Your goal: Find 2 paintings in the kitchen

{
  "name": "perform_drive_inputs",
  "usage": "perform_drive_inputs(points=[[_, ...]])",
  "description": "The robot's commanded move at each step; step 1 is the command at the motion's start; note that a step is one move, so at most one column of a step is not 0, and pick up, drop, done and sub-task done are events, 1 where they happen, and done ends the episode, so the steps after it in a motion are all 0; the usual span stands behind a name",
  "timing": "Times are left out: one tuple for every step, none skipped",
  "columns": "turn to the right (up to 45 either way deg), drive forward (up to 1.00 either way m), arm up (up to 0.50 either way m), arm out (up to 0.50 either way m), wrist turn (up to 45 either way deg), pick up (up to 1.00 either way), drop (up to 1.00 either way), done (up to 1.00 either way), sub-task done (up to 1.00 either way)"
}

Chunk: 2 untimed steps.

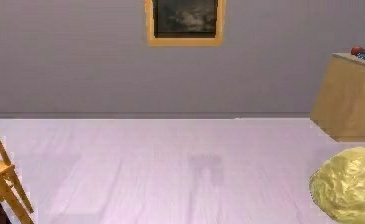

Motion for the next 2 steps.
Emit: perform_drive_inputs(points=[[0.0,0.8,0.0,0.0,0.0,0.0,0.0,0.0,0.0],[-42.0,0.0,0.0,0.0,0.0,0.0,0.0,0.0,0.0]])
